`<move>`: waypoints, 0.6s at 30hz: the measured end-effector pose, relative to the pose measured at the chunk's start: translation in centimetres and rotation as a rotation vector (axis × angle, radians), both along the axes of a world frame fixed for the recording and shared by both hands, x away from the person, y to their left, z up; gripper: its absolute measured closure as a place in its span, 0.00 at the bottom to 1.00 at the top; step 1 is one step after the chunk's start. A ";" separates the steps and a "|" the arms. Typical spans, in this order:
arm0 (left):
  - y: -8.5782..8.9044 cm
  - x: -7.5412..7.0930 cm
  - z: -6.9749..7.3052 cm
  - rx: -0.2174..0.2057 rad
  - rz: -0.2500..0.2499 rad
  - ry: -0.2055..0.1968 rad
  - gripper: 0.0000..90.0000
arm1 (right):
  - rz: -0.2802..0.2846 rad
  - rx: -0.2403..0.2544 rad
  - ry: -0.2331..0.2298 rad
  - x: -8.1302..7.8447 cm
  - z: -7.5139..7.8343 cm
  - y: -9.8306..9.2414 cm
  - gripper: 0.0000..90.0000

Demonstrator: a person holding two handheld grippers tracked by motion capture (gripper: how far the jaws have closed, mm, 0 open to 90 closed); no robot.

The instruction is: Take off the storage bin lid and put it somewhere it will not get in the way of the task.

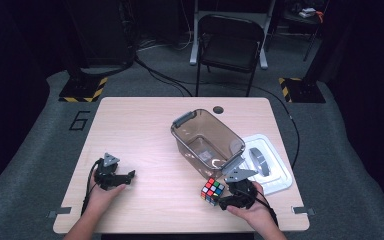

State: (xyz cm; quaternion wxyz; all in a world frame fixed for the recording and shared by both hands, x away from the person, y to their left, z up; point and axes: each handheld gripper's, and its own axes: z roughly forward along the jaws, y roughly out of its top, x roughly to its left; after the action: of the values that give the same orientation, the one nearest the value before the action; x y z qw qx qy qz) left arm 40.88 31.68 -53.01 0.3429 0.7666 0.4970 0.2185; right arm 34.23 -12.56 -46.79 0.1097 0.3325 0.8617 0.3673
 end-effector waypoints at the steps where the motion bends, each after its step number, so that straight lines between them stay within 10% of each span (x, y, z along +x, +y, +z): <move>1: 0.0 0.0 0.0 0.000 0.000 -0.001 0.15 | 0.002 -0.003 0.003 0.0 -0.1 0.1 0.26; 18: 0.0 0.0 0.1 0.003 0.000 0.007 0.15 | 0.024 -0.049 0.011 0.6 -1.6 1.5 0.35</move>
State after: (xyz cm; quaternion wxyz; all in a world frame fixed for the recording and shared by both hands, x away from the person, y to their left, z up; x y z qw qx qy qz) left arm 40.90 31.67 -52.96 0.3402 0.7678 0.4978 0.2165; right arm 34.86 -11.06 -48.39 0.1086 0.3212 0.8751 0.3453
